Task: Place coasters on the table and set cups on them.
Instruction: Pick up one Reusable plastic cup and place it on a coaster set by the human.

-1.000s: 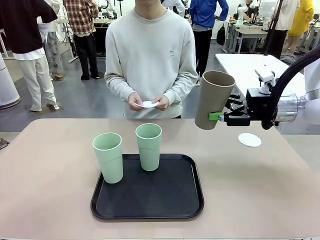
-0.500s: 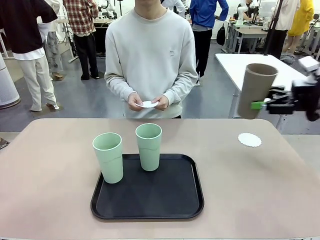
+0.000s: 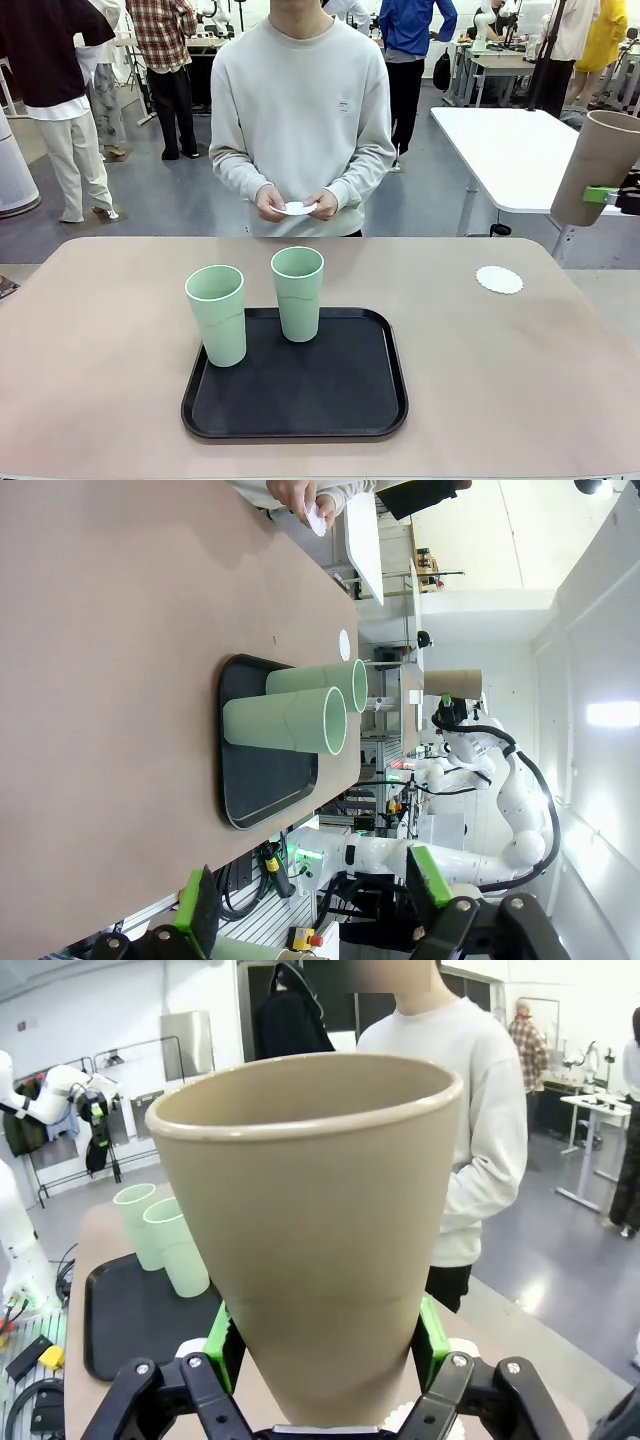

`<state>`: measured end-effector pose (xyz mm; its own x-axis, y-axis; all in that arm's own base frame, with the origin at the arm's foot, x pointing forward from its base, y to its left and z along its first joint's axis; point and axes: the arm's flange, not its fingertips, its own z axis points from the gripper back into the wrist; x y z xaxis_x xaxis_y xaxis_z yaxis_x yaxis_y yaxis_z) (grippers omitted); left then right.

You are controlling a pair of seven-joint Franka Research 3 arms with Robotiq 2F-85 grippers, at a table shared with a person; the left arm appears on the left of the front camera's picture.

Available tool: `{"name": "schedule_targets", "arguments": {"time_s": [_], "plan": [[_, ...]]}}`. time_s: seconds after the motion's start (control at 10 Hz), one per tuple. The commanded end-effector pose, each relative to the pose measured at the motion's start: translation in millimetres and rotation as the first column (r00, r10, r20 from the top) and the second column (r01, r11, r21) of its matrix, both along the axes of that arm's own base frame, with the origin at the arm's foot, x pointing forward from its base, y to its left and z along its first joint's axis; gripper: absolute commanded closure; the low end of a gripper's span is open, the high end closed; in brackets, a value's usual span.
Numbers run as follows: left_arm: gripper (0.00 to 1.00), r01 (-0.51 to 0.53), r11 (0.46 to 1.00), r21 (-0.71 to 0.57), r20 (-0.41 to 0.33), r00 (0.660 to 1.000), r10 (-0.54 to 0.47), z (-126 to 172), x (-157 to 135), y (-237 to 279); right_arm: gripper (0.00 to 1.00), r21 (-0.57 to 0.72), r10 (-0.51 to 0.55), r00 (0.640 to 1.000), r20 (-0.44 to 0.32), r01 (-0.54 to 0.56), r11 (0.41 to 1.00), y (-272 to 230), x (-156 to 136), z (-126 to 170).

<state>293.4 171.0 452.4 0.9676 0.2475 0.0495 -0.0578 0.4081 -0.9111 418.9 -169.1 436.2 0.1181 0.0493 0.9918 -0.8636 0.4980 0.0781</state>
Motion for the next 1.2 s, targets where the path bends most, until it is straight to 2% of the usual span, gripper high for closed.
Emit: {"name": "schedule_targets", "arguments": {"time_s": [0.0, 0.5, 0.7, 0.9, 1.1], "plan": [[0.0, -0.004, 1.0, -0.006, 0.008, 1.0, 0.004, 0.9, -1.3, 1.2, 0.18, -0.02, 0.004, 1.0, -0.001, -0.004, 1.0, 0.3, -2.8, 2.4], [0.0, -0.004, 1.0, -0.006, 0.008, 1.0, 0.004, 0.9, -1.3, 1.2, 0.18, -0.006, 0.005, 1.0, -0.004, -0.005, 1.0, 0.3, -0.2, -1.1], [0.0, -0.004, 1.0, -0.006, 0.008, 1.0, 0.004, 0.9, -1.3, 1.2, 0.18, -0.143, 0.069, 0.996, -0.061, -0.077, 0.987, -3.3, 55.7, -23.6], [0.0, -0.004, 1.0, -0.006, 0.008, 1.0, 0.004, 0.9, -1.3, 1.2, 0.18, -0.184, 0.102, 0.994, -0.039, -0.108, 0.977, -0.7, 86.3, -40.4], [0.0, -0.004, 1.0, -0.006, 0.008, 1.0, 0.004, 0.9, -1.3, 1.2, 0.18, -0.196, 0.184, 0.982, -0.033, -0.186, 0.963, 3.4, 116.1, -59.7]]}}
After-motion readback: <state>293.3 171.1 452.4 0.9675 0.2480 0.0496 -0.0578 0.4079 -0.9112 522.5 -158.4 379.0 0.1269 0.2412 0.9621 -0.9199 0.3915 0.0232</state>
